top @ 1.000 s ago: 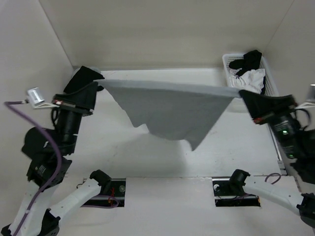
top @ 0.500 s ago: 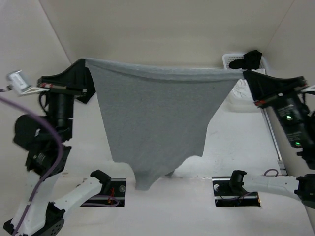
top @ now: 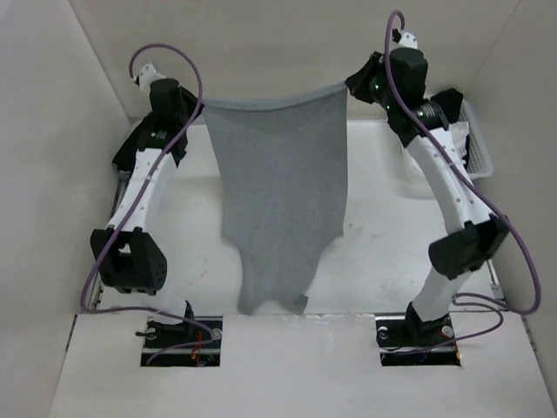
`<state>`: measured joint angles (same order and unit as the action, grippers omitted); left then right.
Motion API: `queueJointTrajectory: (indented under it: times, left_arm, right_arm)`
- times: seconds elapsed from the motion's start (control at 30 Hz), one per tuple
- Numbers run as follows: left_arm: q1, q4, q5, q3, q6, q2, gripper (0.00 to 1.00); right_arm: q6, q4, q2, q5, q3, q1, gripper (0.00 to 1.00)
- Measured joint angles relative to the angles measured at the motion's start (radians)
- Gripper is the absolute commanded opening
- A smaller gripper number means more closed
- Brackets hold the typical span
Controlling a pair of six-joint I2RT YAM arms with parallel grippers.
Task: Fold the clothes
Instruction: Flatten the tank top out
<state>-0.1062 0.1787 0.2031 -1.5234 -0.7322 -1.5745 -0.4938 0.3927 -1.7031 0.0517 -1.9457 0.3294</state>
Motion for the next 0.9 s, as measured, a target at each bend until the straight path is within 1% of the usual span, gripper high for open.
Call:
queueJointTrajectory:
  times: [0.07, 0.13, 0.17, 0.27, 0.33, 0.4, 0.47, 0.5, 0.57, 0.6, 0.7, 0.77, 0.87, 0.9]
  left_arm:
    - [0.014, 0.025, -0.031, -0.134, -0.011, -0.069, 0.00]
    - [0.021, 0.042, -0.053, -0.249, -0.016, -0.088, 0.00]
    - [0.021, 0.047, -0.060, -0.303, -0.018, -0.087, 0.00]
    - [0.023, 0.031, -0.077, -0.428, -0.018, -0.060, 0.00]
    - [0.023, 0.019, -0.082, -0.451, -0.018, -0.016, 0.00]
    - [0.026, 0.011, -0.083, -0.446, -0.017, 0.038, 0.00]
    - [0.025, -0.013, -0.083, -0.408, -0.015, 0.092, 0.00]
    - [0.020, -0.032, -0.080, -0.365, -0.015, 0.126, 0.00]
    - [0.004, -0.067, -0.071, -0.248, -0.014, 0.195, 0.00]
    - [-0.008, -0.082, -0.061, -0.171, -0.013, 0.233, 0.00]
    - [-0.062, -0.134, -0.026, 0.101, -0.010, 0.345, 0.00]
    - [-0.105, -0.148, 0.005, 0.312, -0.011, 0.428, 0.00]
    - [-0.181, -0.134, 0.055, 0.635, -0.016, 0.583, 0.00]
    - [-0.209, -0.109, 0.073, 0.732, -0.017, 0.649, 0.00]
  right_arm:
    - [-0.009, 0.057, -0.095, -0.030, -0.162, -0.024, 0.00]
    - [-0.018, 0.110, -0.147, -0.053, -0.323, -0.035, 0.00]
    - [-0.021, 0.131, -0.163, -0.061, -0.409, -0.037, 0.00]
    - [-0.028, 0.145, -0.159, -0.082, -0.592, -0.037, 0.00]
    - [-0.031, 0.138, -0.113, -0.092, -0.632, -0.037, 0.00]
    - [-0.035, 0.128, -0.036, -0.097, -0.589, -0.039, 0.00]
    - [-0.035, 0.101, 0.064, -0.097, -0.468, -0.041, 0.00]
    - [-0.036, 0.080, 0.124, -0.094, -0.373, -0.041, 0.00]
    - [-0.039, 0.032, 0.245, -0.087, -0.154, -0.040, 0.00]
    - [-0.041, -0.012, 0.316, -0.082, -0.006, -0.039, 0.00]
    - [-0.058, -0.068, 0.497, -0.053, 0.386, -0.021, 0.00]
    - [-0.076, -0.096, 0.617, -0.026, 0.651, 0.012, 0.00]
    - [-0.113, -0.093, 0.819, 0.023, 0.998, 0.107, 0.00]
    - [-0.127, -0.076, 0.888, 0.039, 1.082, 0.145, 0.00]
